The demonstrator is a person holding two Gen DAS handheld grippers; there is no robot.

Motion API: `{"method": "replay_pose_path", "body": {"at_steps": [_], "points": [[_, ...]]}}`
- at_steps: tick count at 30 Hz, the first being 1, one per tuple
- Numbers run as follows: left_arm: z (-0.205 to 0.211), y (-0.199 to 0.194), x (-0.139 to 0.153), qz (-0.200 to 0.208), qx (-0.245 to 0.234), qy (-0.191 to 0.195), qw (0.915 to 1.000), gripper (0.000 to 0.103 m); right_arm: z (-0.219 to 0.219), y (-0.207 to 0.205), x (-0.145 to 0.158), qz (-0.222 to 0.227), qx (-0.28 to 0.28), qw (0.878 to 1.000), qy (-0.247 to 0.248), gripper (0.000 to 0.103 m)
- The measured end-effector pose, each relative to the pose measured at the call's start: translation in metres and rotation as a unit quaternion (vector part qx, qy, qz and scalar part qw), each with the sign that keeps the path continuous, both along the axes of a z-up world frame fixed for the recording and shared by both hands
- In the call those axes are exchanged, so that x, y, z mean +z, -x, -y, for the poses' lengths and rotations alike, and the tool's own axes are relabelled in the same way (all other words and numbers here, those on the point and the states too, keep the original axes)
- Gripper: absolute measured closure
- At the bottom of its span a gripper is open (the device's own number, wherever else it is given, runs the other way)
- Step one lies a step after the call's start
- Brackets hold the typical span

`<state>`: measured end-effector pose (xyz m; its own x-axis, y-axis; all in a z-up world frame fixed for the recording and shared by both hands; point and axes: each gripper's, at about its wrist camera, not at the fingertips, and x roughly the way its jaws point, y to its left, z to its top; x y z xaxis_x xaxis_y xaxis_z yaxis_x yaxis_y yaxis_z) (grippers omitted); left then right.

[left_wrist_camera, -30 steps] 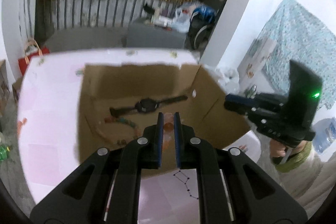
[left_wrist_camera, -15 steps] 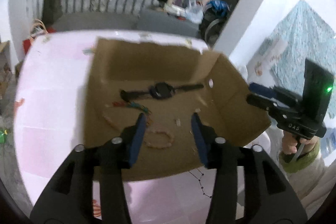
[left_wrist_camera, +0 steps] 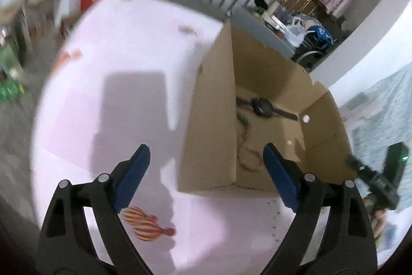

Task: Organize jewelry
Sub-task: 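Open both tools inside the box to drop the bracelet and ring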

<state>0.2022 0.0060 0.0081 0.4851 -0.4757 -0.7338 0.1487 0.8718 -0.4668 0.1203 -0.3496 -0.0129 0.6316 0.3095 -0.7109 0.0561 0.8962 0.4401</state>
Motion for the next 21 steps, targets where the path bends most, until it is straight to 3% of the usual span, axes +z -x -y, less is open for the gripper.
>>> {"method": "replay_pose_path", "body": {"at_steps": [4, 7, 21], "points": [[0.017, -0.001, -0.012, -0.028, -0.037, 0.058, 0.9972, 0.018, -0.017, -0.005, -0.005, -0.02, 0.015, 0.999, 0.038, 0.04], [0.035, 0.0, -0.009, -0.016, -0.028, 0.019, 0.9993, 0.017, -0.016, -0.008, -0.004, -0.031, 0.01, 0.999, 0.033, 0.04], [0.031, 0.032, 0.0, -0.021, -0.018, 0.025, 0.9993, 0.017, -0.018, 0.029, 0.006, -0.035, 0.003, 0.998, 0.053, 0.041]]}}
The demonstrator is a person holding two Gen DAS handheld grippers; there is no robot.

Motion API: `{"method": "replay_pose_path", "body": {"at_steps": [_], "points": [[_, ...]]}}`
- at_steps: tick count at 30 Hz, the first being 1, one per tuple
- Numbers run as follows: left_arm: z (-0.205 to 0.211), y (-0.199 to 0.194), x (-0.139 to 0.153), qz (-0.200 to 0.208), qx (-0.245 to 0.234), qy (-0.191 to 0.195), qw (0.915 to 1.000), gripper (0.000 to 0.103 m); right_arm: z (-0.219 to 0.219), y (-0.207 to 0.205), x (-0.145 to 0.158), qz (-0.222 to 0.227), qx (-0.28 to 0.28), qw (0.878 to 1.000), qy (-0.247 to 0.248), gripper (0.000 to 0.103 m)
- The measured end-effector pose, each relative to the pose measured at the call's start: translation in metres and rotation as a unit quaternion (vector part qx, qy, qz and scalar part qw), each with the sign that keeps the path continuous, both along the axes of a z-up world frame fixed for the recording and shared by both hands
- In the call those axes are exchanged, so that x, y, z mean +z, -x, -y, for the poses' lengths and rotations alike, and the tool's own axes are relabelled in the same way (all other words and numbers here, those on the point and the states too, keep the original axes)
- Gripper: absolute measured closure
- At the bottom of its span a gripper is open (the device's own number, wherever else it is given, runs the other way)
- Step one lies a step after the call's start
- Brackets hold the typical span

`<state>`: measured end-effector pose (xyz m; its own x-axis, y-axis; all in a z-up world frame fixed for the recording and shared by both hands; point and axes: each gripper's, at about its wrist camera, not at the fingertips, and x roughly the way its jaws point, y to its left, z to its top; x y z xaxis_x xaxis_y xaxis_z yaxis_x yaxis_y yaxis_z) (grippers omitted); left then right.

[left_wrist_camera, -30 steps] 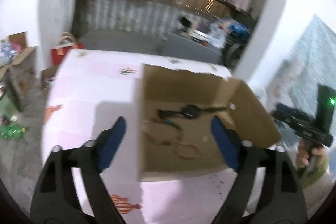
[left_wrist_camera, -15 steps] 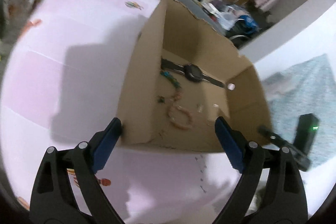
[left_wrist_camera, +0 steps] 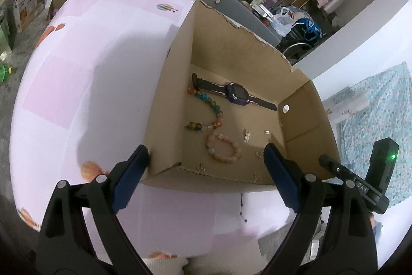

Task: Organize jewelry

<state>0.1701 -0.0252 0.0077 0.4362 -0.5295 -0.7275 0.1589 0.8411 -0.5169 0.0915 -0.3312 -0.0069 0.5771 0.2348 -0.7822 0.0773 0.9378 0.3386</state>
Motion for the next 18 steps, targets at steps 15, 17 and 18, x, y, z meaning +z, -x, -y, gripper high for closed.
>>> {"method": "replay_pose_path", "body": {"at_steps": [15, 17, 18], "points": [[0.001, 0.024, -0.011, 0.021, 0.024, 0.003, 0.9995, 0.016, -0.005, 0.015, -0.008, -0.002, 0.007, 1.0, 0.028, 0.04], [0.002, 0.022, -0.012, 0.029, 0.028, 0.008, 0.9992, 0.016, -0.006, 0.014, -0.009, -0.003, 0.003, 1.0, 0.03, 0.04], [0.002, 0.022, -0.013, 0.033, 0.025, 0.005, 0.9991, 0.016, -0.006, 0.015, -0.009, -0.004, 0.001, 1.0, 0.027, 0.04]]}}
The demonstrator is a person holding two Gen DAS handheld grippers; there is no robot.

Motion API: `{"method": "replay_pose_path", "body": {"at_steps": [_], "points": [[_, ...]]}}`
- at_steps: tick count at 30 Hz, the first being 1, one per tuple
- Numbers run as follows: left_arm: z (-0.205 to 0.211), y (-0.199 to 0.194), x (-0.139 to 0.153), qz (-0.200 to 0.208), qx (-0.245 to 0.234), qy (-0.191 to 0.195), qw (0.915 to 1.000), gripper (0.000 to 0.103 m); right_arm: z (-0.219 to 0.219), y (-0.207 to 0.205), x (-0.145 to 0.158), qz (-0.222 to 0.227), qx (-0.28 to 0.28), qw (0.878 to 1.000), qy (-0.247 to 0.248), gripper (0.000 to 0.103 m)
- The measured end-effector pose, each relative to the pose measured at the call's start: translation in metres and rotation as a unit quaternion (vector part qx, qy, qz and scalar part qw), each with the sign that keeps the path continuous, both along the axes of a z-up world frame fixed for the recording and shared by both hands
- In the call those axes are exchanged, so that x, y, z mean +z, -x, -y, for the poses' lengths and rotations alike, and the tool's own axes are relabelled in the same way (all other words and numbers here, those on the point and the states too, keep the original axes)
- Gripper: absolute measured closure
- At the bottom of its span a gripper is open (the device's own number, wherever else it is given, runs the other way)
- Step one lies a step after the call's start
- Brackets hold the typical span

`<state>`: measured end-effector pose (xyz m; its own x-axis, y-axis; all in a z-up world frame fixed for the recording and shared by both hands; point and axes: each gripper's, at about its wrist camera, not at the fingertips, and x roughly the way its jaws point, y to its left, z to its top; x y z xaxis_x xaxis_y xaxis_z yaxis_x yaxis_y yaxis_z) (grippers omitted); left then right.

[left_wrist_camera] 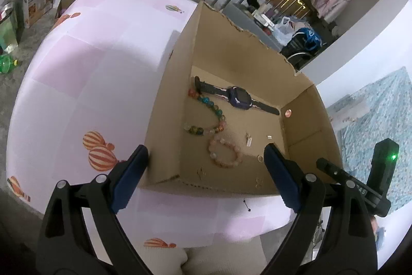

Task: Organize jewelry

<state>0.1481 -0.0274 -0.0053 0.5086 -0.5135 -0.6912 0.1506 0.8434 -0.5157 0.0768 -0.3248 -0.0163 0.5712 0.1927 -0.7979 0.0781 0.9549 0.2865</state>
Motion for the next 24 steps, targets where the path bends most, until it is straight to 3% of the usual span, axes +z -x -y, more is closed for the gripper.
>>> {"method": "replay_pose_path", "body": {"at_steps": [5, 12, 24], "points": [[-0.003, 0.006, 0.0, 0.009, 0.007, -0.009, 0.9999, 0.015, 0.004, 0.008, 0.005, 0.008, -0.02, 1.0, -0.013, 0.038], [-0.009, 0.027, 0.013, 0.049, 0.018, -0.039, 0.9979, 0.015, 0.002, 0.032, 0.029, 0.048, -0.041, 0.998, 0.02, 0.028], [-0.002, 0.068, 0.04, 0.12, 0.022, -0.117, 0.9857, 0.011, -0.03, 0.061, 0.051, 0.083, -0.035, 0.994, 0.063, 0.018]]}}
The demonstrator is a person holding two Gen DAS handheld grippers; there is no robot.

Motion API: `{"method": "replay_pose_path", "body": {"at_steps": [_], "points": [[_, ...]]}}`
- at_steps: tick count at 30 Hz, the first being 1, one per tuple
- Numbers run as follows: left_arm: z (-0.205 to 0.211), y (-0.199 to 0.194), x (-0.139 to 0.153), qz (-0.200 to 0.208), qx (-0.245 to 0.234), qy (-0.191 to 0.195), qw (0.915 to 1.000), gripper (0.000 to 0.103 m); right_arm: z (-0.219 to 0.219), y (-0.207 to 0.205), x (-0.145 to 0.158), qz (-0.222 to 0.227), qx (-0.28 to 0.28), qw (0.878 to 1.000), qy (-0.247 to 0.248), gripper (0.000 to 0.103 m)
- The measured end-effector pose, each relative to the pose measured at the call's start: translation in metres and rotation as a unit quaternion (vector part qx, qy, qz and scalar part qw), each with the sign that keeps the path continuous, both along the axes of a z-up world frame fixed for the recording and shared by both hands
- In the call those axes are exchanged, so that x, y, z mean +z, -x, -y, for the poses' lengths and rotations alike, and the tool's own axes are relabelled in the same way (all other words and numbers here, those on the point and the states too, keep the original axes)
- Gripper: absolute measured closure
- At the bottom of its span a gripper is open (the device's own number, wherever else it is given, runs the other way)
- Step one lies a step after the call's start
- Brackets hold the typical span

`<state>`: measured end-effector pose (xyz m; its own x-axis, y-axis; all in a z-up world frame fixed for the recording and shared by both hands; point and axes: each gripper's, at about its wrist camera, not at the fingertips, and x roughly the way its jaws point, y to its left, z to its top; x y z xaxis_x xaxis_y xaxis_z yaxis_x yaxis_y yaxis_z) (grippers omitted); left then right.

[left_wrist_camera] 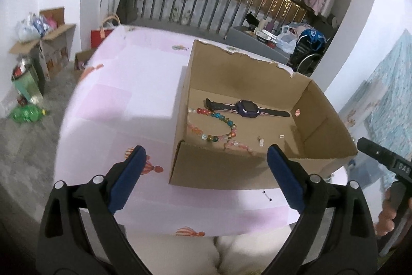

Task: Organize jewelry

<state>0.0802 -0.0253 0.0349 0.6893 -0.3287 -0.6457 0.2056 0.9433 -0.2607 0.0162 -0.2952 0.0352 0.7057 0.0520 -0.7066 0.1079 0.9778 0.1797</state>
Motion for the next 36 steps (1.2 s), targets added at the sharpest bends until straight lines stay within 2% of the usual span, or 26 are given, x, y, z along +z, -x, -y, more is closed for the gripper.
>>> {"method": "replay_pose_path", "body": {"at_steps": [5, 8, 14, 17, 20, 22, 27, 33, 36], "points": [[-0.003, 0.018, 0.011, 0.032, 0.026, -0.032, 0.9986, 0.01, -0.018, 0.007, 0.003, -0.002, 0.019, 1.0, 0.002, 0.013], [-0.006, 0.025, 0.018, 0.041, 0.041, -0.042, 0.9974, 0.009, -0.032, 0.013, 0.006, 0.009, 0.029, 0.999, 0.026, 0.011], [-0.01, 0.026, 0.024, 0.037, 0.082, -0.076, 0.993, 0.008, -0.052, 0.02, 0.012, 0.032, 0.046, 0.997, 0.057, 0.008], [-0.011, 0.024, 0.022, 0.028, 0.112, -0.103, 0.988, 0.008, -0.057, 0.023, 0.014, 0.04, 0.037, 0.995, 0.078, 0.007], [-0.014, 0.026, 0.026, 0.032, 0.127, -0.109, 0.9854, 0.008, -0.062, 0.023, 0.016, 0.045, 0.031, 0.994, 0.095, 0.007], [-0.016, 0.029, 0.031, 0.04, 0.132, -0.11, 0.9843, 0.008, -0.062, 0.023, 0.016, 0.045, 0.025, 0.994, 0.101, 0.007], [-0.013, 0.034, 0.042, 0.064, 0.134, -0.143, 0.9786, 0.008, -0.066, 0.022, 0.017, 0.049, 0.015, 0.992, 0.117, 0.007], [-0.01, 0.039, 0.047, 0.072, 0.123, -0.129, 0.9813, 0.008, -0.075, 0.028, 0.024, 0.075, 0.014, 0.985, 0.152, 0.007], [-0.008, 0.039, 0.048, 0.067, 0.119, -0.134, 0.9815, 0.008, -0.078, 0.032, 0.029, 0.089, 0.013, 0.982, 0.163, 0.007]]}}
